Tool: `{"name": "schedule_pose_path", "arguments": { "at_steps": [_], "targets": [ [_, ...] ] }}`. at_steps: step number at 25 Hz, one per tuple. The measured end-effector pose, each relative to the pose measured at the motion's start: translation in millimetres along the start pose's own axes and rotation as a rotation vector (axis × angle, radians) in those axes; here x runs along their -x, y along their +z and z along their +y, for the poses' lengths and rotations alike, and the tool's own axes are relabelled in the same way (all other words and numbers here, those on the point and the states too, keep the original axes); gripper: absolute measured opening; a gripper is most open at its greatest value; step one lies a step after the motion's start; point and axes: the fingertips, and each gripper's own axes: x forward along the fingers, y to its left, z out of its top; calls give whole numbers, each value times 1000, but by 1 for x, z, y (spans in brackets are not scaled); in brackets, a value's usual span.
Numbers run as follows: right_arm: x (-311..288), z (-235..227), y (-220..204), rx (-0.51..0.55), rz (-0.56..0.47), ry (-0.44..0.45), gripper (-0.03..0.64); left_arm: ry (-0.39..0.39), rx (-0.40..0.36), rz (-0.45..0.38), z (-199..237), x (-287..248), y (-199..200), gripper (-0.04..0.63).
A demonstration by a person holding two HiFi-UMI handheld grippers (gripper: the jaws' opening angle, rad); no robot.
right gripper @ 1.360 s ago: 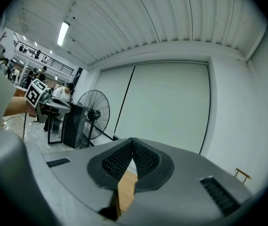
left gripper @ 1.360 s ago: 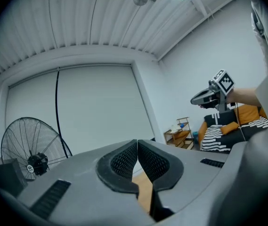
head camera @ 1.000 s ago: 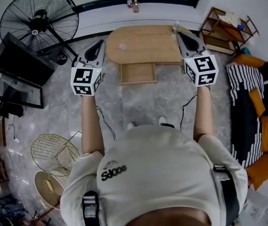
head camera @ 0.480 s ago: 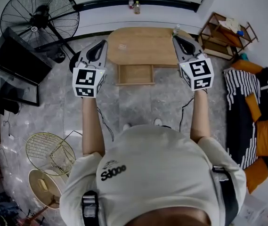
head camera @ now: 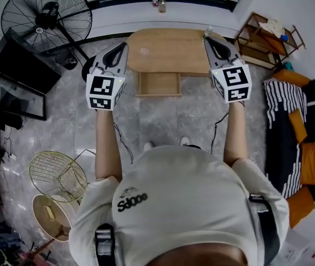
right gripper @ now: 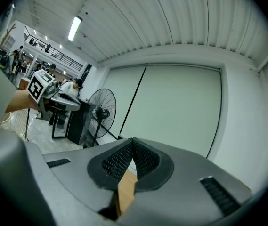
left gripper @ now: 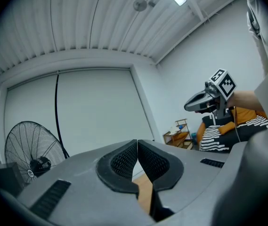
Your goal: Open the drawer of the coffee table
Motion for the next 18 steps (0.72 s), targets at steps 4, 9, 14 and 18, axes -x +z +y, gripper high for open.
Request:
{"name": "schedule_pose_path", "arguments": {
  "at_steps": [4, 9, 14, 18],
  "targets": [
    [-1, -1, 2, -2, -6, 3, 6, 5, 3, -3, 1, 1, 3, 20],
    [-2, 2, 2, 3, -9, 10, 6, 11, 4, -4, 2, 2, 2, 20],
    [-2, 5, 3, 13, -1, 10, 6, 11, 7, 0, 3, 4, 0, 20],
    [-1, 6, -1, 16, 2, 3, 6, 7, 7, 1, 1, 4, -3, 20]
  ]
}}
